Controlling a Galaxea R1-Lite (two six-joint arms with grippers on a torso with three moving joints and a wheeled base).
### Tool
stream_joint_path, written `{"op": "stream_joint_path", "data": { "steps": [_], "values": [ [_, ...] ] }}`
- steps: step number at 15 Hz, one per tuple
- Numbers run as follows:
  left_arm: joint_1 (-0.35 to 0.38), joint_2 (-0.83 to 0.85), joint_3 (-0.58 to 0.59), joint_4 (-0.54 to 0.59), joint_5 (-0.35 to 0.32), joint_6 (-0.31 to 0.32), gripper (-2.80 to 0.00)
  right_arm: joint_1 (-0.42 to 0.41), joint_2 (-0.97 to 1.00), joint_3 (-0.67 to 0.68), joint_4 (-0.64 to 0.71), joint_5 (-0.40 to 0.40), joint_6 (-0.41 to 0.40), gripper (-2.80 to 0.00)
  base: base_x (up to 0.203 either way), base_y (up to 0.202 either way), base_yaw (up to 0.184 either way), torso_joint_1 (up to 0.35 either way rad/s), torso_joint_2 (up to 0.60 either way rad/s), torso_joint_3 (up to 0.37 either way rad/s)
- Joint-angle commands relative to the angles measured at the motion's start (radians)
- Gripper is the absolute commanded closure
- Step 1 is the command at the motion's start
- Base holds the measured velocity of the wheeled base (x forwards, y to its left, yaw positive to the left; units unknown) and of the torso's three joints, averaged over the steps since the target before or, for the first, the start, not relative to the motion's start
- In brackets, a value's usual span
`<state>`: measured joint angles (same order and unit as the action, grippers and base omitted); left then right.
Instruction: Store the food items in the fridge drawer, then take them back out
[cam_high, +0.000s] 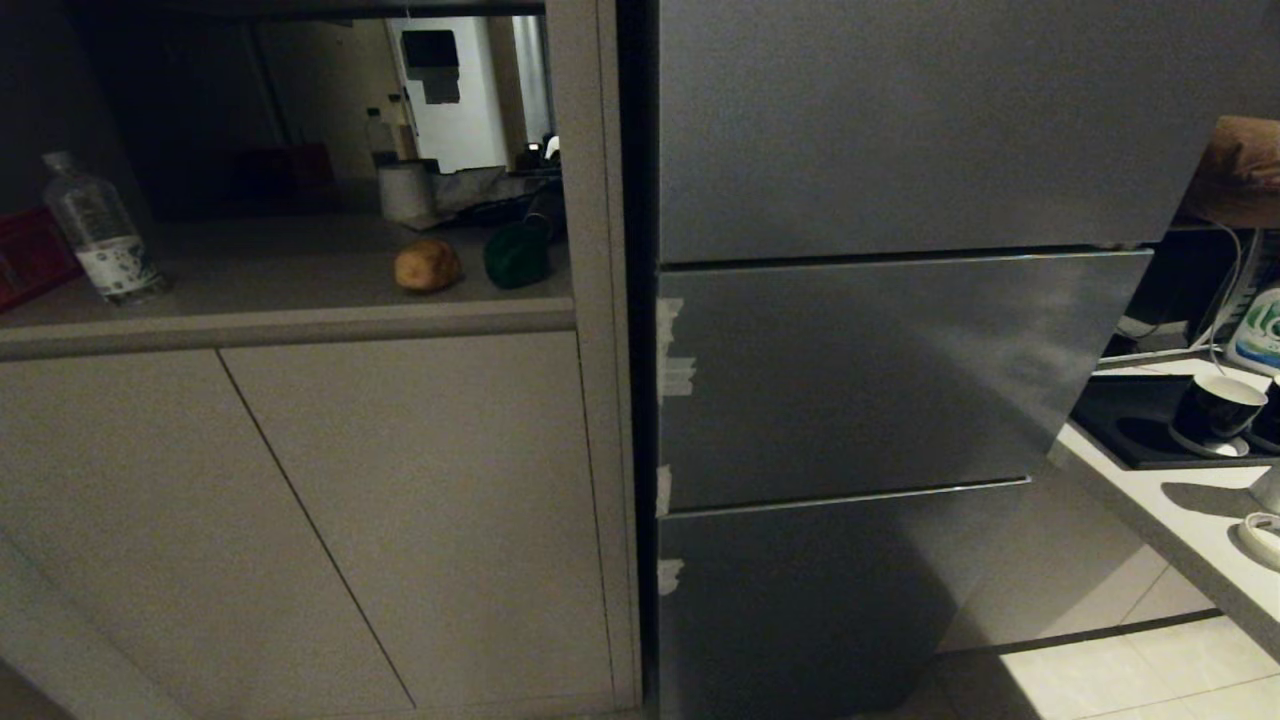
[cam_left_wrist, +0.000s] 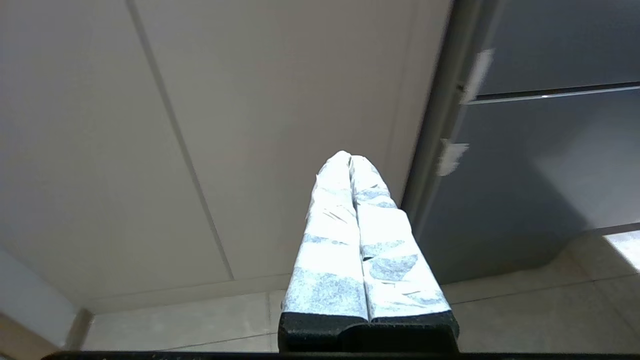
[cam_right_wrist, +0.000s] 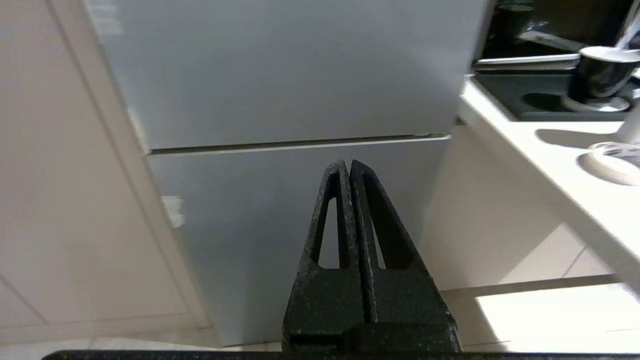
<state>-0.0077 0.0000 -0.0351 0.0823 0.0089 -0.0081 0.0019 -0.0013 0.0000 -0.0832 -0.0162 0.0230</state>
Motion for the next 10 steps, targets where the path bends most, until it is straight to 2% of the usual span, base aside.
{"op": "stream_joint_path", "data": {
  "steps": [1,10],
  "values": [
    [0.000,0.000,0.000,0.000,0.000,-0.001,0.00,0.001,0.000,0.031,-0.001,0.000,0.000,0.00,0.000,0.198,0.001,0.002,0.00,0.002],
    [0.000,0.000,0.000,0.000,0.000,-0.001,0.00,0.001,0.001,0.031,-0.001,0.001,0.000,0.00,0.000,0.196,-0.001,0.002,0.00,0.003]
  ]
}}
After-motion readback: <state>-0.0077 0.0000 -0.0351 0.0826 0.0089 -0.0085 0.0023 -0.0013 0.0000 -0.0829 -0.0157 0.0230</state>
